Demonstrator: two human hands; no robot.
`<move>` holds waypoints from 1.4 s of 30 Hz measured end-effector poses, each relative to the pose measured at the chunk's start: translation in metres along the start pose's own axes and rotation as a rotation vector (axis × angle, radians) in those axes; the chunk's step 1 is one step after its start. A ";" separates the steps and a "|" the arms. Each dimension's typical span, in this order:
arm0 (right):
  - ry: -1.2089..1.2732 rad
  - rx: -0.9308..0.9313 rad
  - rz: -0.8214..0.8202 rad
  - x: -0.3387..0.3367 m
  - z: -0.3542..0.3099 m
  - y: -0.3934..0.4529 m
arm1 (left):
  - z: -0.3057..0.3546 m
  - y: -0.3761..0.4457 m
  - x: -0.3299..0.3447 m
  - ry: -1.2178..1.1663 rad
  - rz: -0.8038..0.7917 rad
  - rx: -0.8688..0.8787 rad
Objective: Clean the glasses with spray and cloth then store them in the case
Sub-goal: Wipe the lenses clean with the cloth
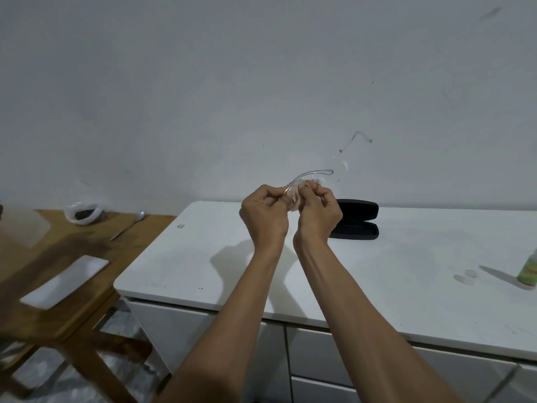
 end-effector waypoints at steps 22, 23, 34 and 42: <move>-0.491 -0.015 -0.578 -0.012 -0.002 0.000 | -0.023 0.029 -0.032 0.007 -0.063 -0.102; -0.498 -0.023 -0.564 -0.013 -0.002 0.001 | -0.024 0.030 -0.033 0.009 -0.060 -0.099; -0.624 -0.319 -0.375 -0.014 0.000 0.001 | -0.028 0.037 -0.038 0.012 -0.005 0.001; -0.498 -0.295 -0.401 -0.027 -0.015 0.010 | -0.043 0.059 -0.063 -0.025 0.032 0.031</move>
Point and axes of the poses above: each hand's wrist, its own y-axis towards the middle knuckle, its own x-axis out of the palm, z = x × y, the point moved 5 cm from there along y, towards the middle knuckle, and after that the axes turned 7 degrees about z, right-handed, at the moved point
